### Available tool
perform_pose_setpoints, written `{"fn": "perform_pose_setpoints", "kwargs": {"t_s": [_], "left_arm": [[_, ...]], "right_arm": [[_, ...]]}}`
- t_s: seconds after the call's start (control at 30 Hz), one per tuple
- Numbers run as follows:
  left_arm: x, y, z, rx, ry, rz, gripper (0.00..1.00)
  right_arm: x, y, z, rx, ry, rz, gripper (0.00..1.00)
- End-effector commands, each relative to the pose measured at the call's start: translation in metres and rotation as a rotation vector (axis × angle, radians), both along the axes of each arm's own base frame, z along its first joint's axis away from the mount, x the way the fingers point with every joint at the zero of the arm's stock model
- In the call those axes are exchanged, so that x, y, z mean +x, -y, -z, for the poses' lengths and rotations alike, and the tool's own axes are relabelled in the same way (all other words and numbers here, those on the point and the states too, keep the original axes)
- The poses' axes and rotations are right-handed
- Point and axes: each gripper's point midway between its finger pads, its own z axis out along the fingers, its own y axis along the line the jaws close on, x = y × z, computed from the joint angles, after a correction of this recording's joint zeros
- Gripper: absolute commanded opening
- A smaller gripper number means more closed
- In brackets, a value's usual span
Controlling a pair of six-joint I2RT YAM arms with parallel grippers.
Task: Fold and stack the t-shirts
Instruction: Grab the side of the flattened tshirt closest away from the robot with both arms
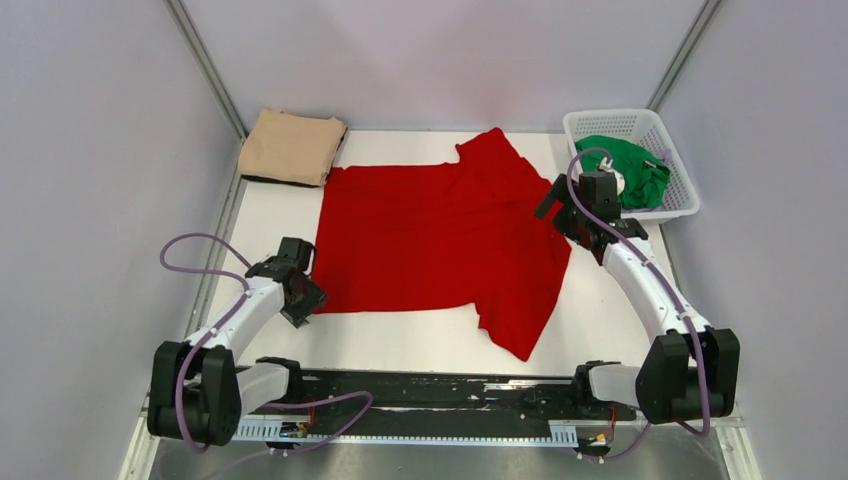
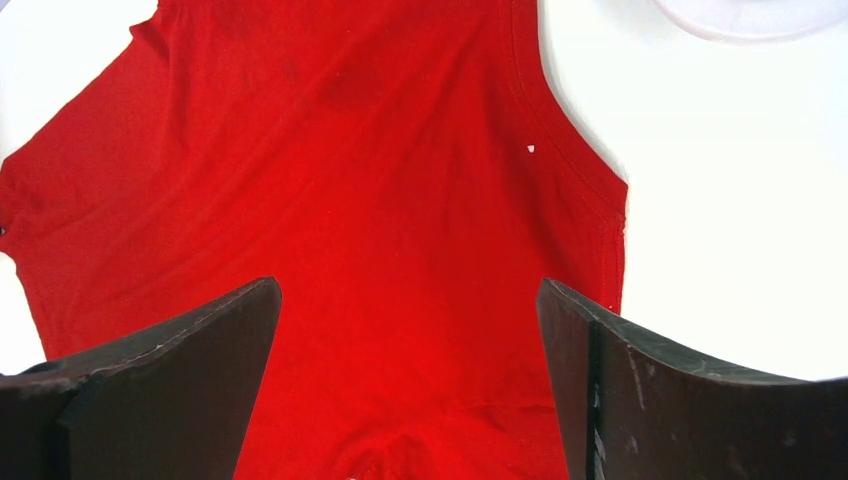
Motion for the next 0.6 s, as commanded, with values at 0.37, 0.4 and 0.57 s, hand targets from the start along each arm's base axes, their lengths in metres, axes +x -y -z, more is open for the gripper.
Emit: {"fn": "perform_pose_setpoints", "kwargs": {"t_s": [0.37,0.4,0.57], "left_arm": [[0.029,-0.001,0.018,-0.007,0.034,-0.062,0.39],[0.030,-0.001,0.019,-0.005,0.025,-0.059,0.35],[0.039,-0.002,0.019,0.008,0.005,-0.045,0.28]], "right_arm": [[0.001,0.007,-0.010,-0.035,0.047,0.007,1.00],[0.001,0.008,-0.009,-0.037,0.045,0.008,1.00],[0.001,0.008,-0.008,-0.042,0.036,0.002,1.00]]}}
